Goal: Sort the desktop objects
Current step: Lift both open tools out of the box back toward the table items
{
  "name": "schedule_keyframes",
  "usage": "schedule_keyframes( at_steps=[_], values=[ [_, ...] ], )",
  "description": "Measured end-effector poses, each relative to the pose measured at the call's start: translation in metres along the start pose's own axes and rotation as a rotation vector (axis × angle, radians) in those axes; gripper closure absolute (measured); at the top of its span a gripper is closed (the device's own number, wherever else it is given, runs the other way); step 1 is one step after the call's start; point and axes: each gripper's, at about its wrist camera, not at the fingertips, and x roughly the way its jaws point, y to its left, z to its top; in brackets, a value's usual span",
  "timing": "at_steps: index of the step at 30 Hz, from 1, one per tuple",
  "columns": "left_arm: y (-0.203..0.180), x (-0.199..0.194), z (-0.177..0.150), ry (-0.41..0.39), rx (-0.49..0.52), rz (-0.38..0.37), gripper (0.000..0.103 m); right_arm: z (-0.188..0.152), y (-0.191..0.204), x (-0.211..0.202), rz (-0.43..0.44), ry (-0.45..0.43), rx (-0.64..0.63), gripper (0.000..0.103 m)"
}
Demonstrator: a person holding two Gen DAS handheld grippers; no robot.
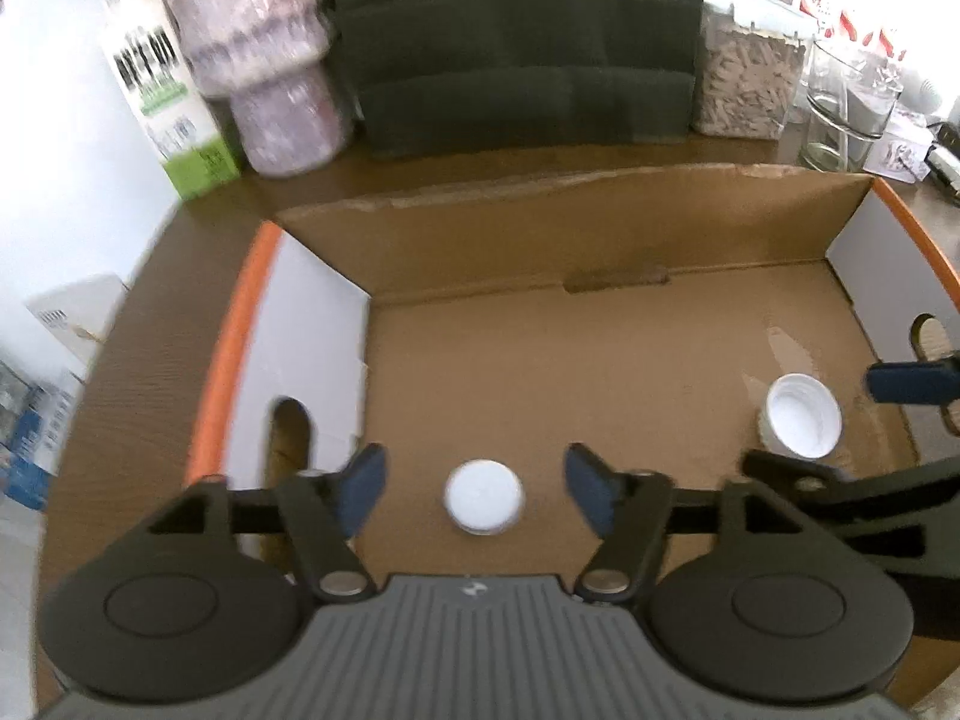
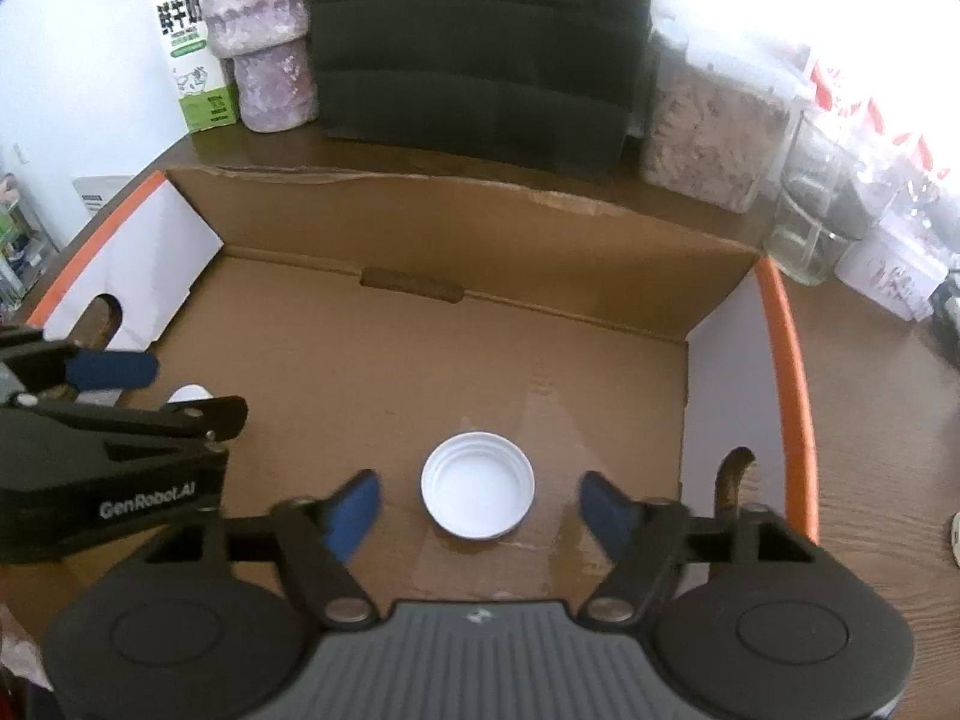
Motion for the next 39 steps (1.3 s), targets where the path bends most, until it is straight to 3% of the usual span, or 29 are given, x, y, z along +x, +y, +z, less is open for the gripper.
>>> schedule_keyframes(
  at_steps=[4, 7, 8, 12, 23, 31, 39],
  values=[
    [0.006, -0.023, 0.000, -0.079, 0.008, 0.002, 0.012, -0.003, 0.002, -0.021, -0.004, -0.040, -0.010, 0.010],
    [0.016, -0.049, -0.006, -0.160, -0.008, -0.018, 0.001, -0.007, 0.004, -0.048, 0.001, -0.109, -0.016, 0.006],
    [0.020, -0.060, -0.010, -0.201, -0.010, -0.018, 0.000, -0.010, 0.004, -0.060, 0.002, -0.139, -0.017, 0.001],
    [0.028, -0.097, -0.030, -0.309, -0.027, -0.016, 0.000, -0.025, 0.003, -0.100, 0.021, -0.229, -0.008, 0.000],
    [0.048, -0.168, -0.127, -0.465, -0.131, -0.062, 0.000, -0.121, 0.013, -0.174, 0.007, -0.420, -0.004, 0.000],
    [0.056, -0.202, -0.194, -0.540, -0.198, -0.071, 0.000, -0.199, 0.019, -0.189, 0.015, -0.453, 0.073, 0.000],
    [0.063, -0.204, -0.250, -0.514, -0.260, -0.050, 0.000, -0.254, 0.027, -0.192, 0.016, -0.429, 0.108, 0.000]
  ],
)
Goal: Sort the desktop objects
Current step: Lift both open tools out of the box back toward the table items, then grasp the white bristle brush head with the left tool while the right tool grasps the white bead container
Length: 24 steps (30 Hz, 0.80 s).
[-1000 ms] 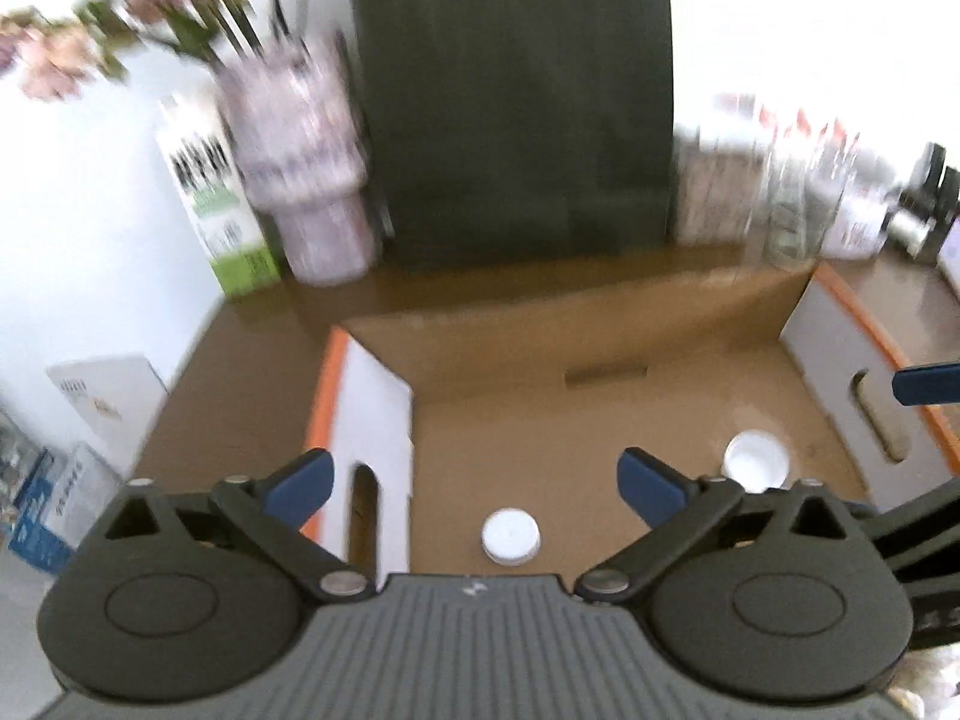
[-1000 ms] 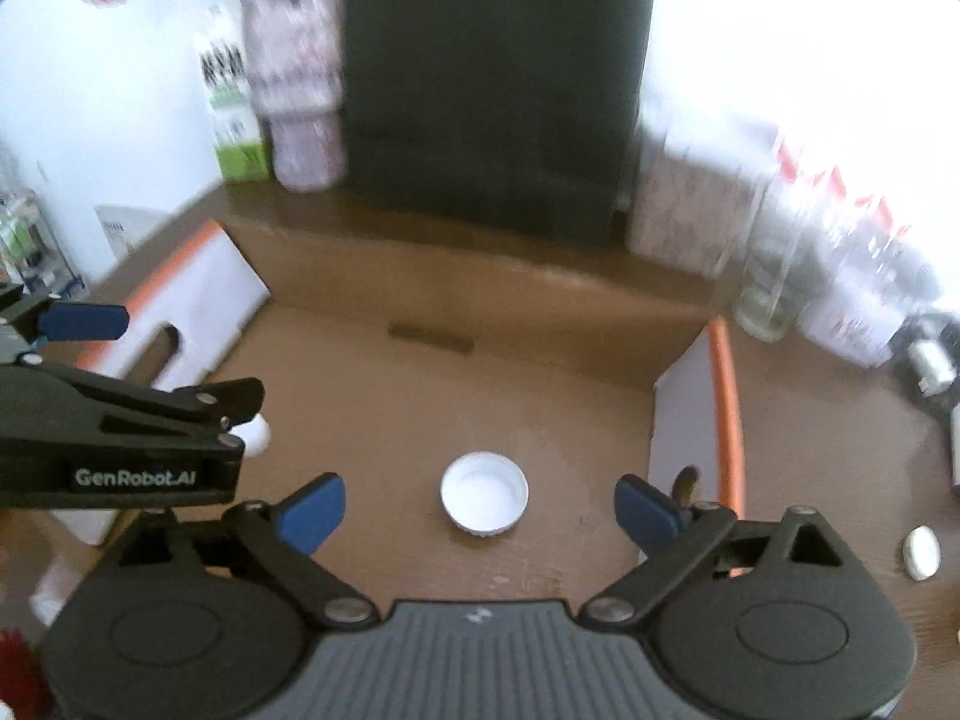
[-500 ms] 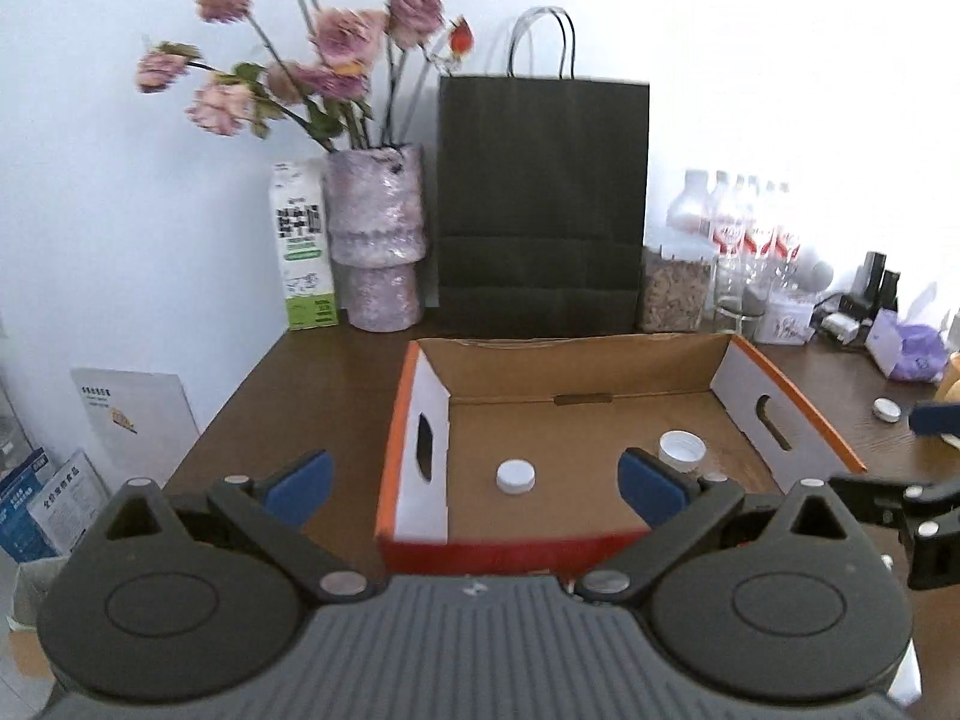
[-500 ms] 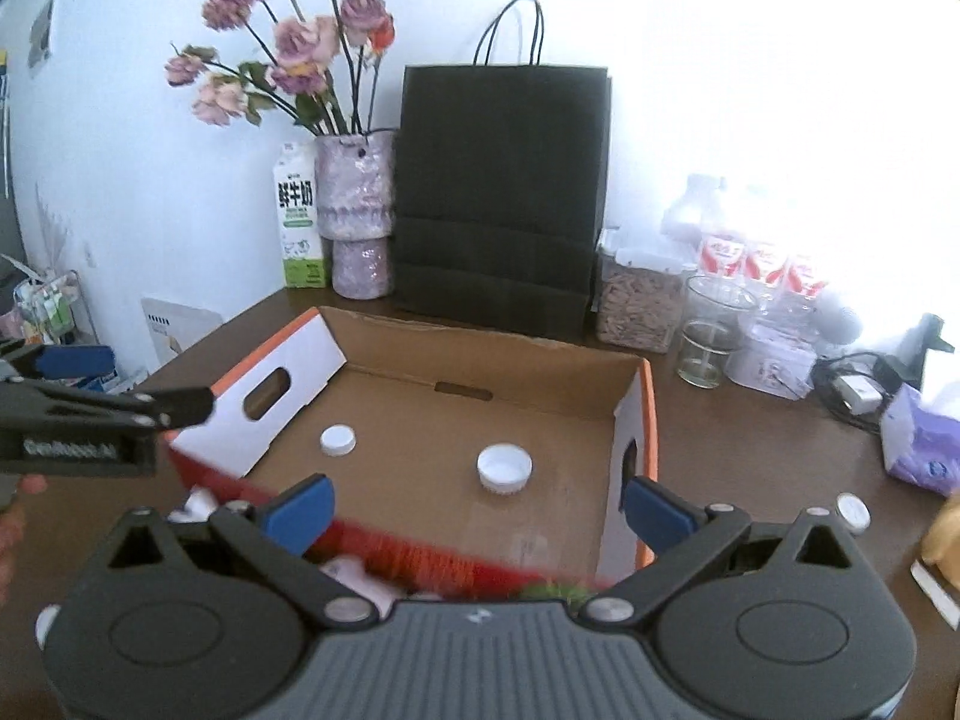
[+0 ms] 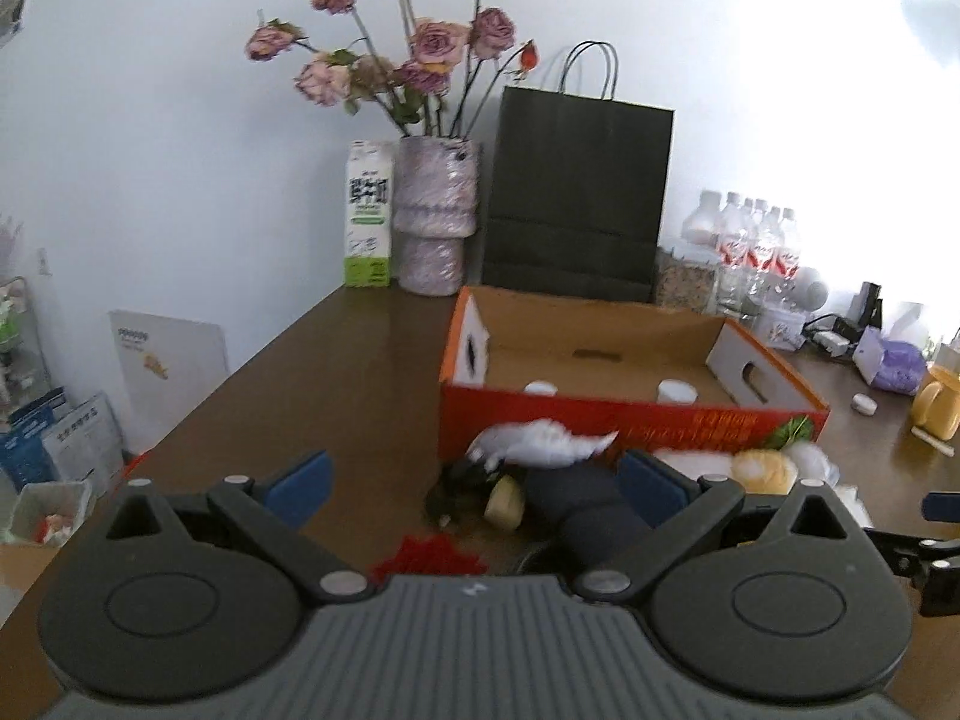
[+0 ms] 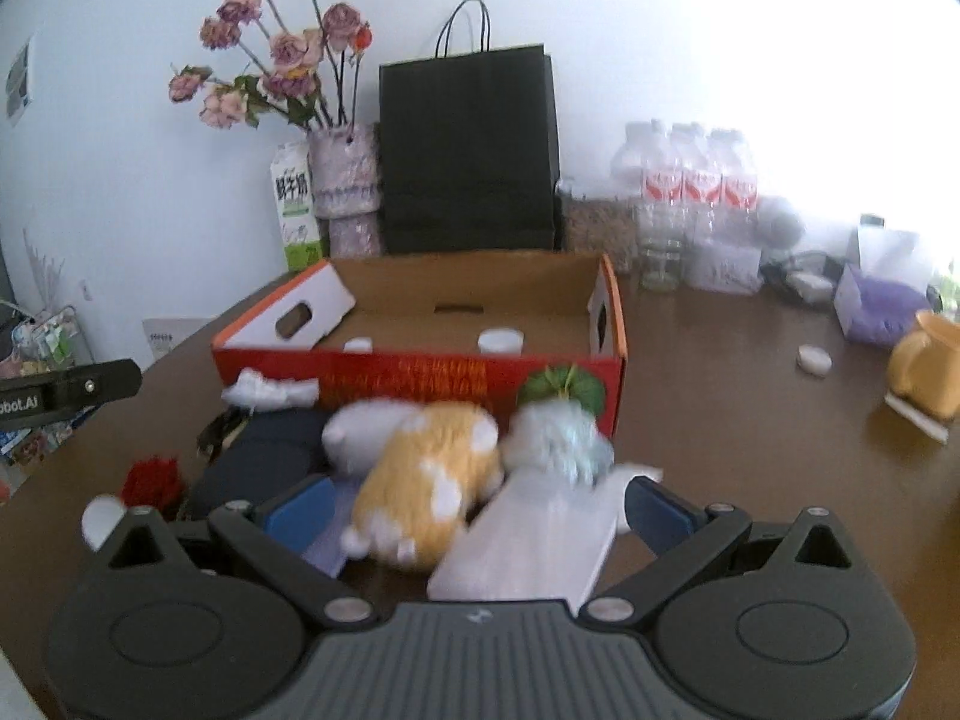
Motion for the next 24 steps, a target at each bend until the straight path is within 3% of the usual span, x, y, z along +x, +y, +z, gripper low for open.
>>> schedule_keyframes(
  at_steps=[12, 24],
  values=[
    [0.023, -0.030, -0.037, -0.003, 0.002, 0.076, 0.000, -0.042, 0.001, -0.018, -0.051, 0.033, 0.017, 0.000],
    [0.032, -0.011, -0.055, 0.089, 0.035, 0.088, 0.001, -0.049, 0.008, -0.003, -0.081, 0.078, 0.021, 0.000]
  ],
)
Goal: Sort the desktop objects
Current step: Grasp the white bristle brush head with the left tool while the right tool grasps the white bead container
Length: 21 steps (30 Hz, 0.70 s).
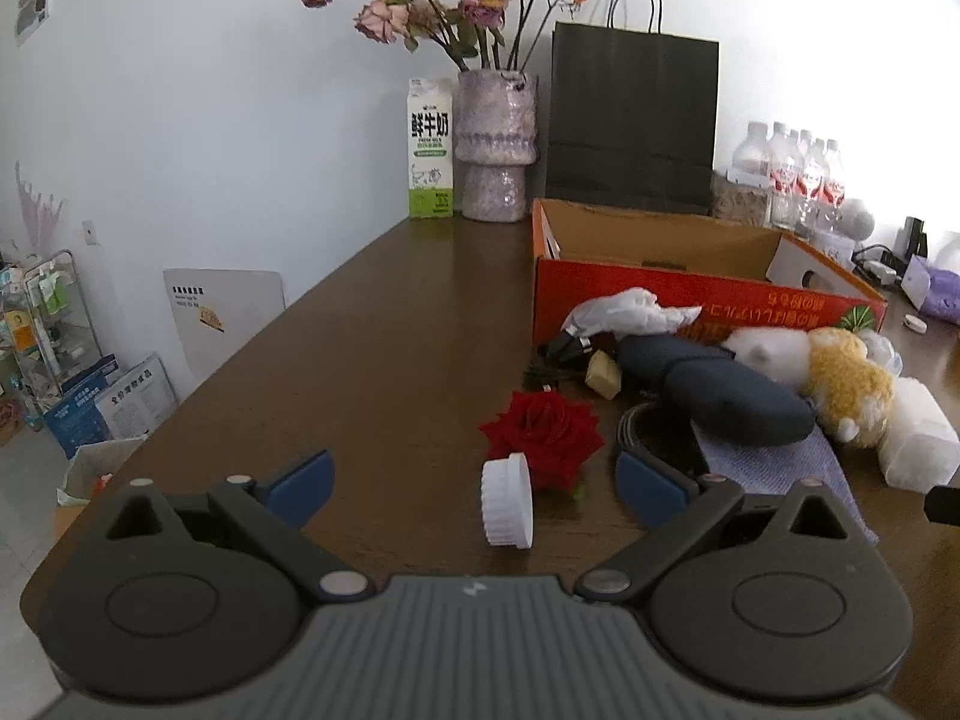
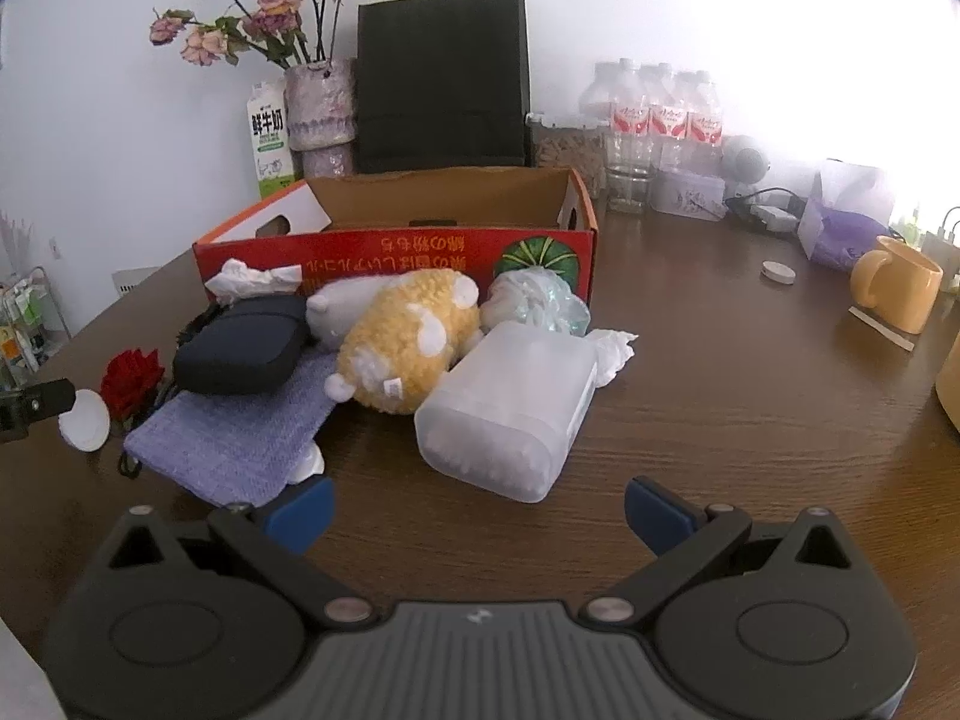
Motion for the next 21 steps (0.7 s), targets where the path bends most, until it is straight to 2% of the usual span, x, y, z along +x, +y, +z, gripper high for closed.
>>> schedule_keyframes(
  at_steps=[5, 10, 13, 17, 21],
  values=[
    [-0.001, 0.012, -0.004, 0.029, 0.018, -0.004, 0.012, 0.001, 0.001, 0.011, -0.025, 0.016, 0.006, 0.000],
    [-0.001, 0.025, -0.004, 0.082, 0.018, -0.005, 0.037, 0.006, 0.001, 0.021, -0.071, 0.003, 0.009, 0.000],
    [-0.001, 0.029, -0.003, 0.098, 0.016, -0.015, 0.045, 0.012, 0.002, 0.029, -0.089, -0.001, 0.005, 0.000],
    [-0.003, 0.034, -0.003, 0.122, 0.020, -0.010, 0.050, 0.019, 0.006, 0.043, -0.100, 0.005, -0.012, 0.002],
    [-0.004, 0.039, -0.003, 0.140, 0.020, -0.008, 0.052, 0.023, 0.005, 0.056, -0.120, 0.019, -0.012, 0.011]
  ],
)
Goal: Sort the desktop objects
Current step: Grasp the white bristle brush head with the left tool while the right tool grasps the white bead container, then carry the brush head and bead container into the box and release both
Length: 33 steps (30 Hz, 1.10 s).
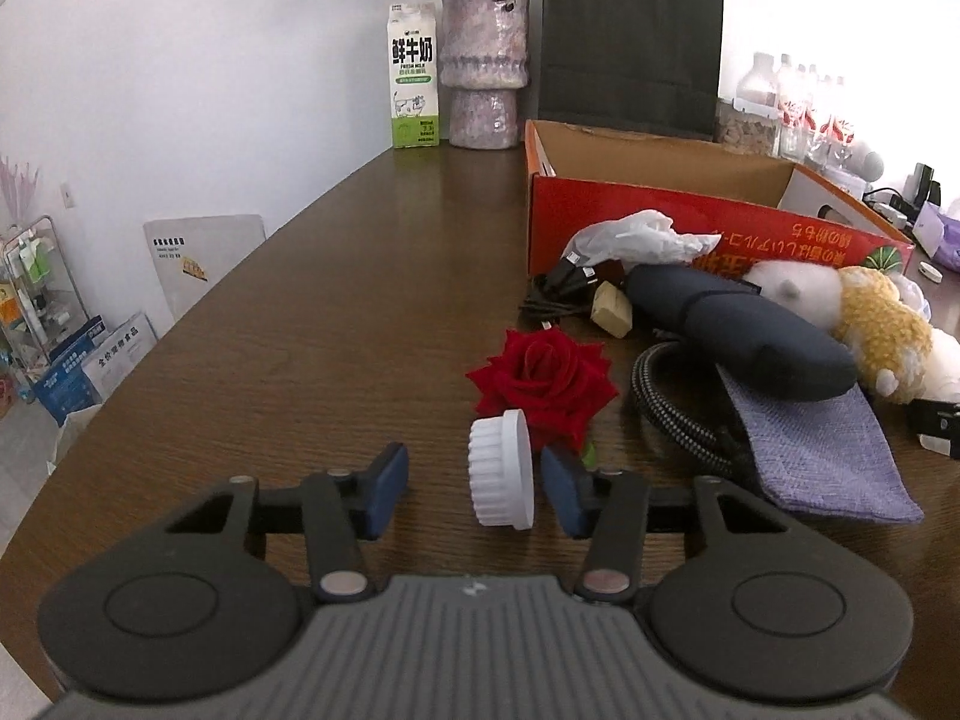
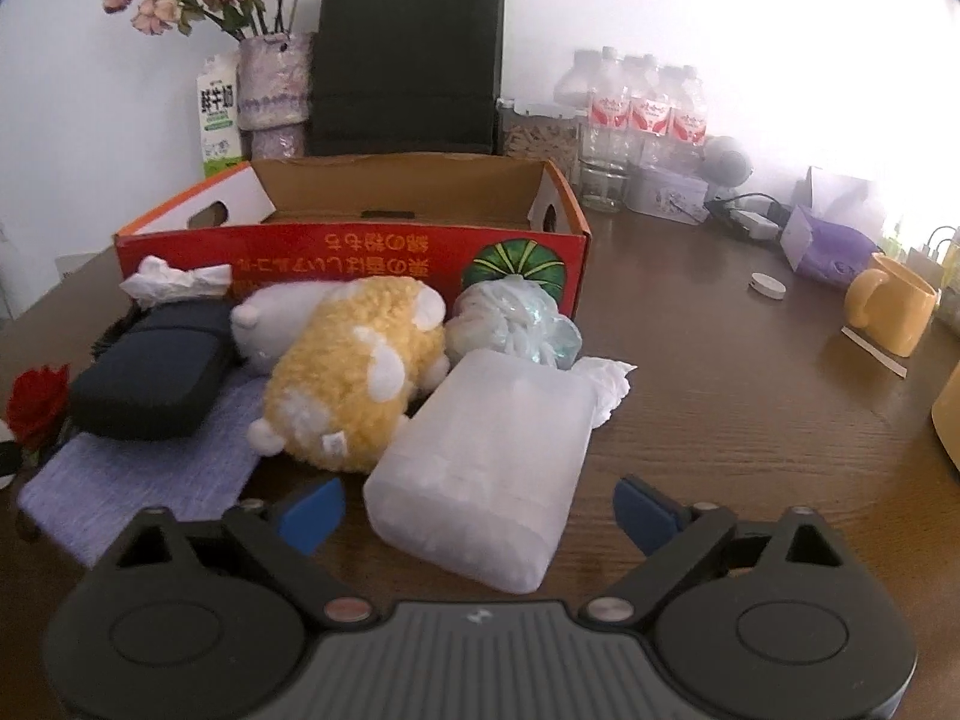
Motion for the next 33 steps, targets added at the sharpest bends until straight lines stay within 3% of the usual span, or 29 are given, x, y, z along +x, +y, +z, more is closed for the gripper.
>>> schedule_keyframes(
  at_steps=[5, 8, 12, 33],
  values=[
    [-0.002, 0.004, 0.002, 0.008, -0.002, 0.002, 0.057, 0.001, -0.006, 0.007, 0.003, 0.005, 0.010, 0.018],
    [-0.003, 0.004, 0.002, 0.009, -0.003, -0.005, 0.066, 0.000, -0.009, 0.011, 0.021, 0.015, 0.015, 0.029],
    [-0.002, 0.003, 0.003, 0.012, -0.013, -0.017, 0.087, -0.001, -0.011, 0.012, 0.032, 0.013, 0.019, 0.030],
    [-0.003, -0.030, 0.007, -0.071, -0.032, -0.032, 0.087, -0.011, -0.030, -0.033, 0.089, -0.094, 0.052, 0.038]
  ],
)
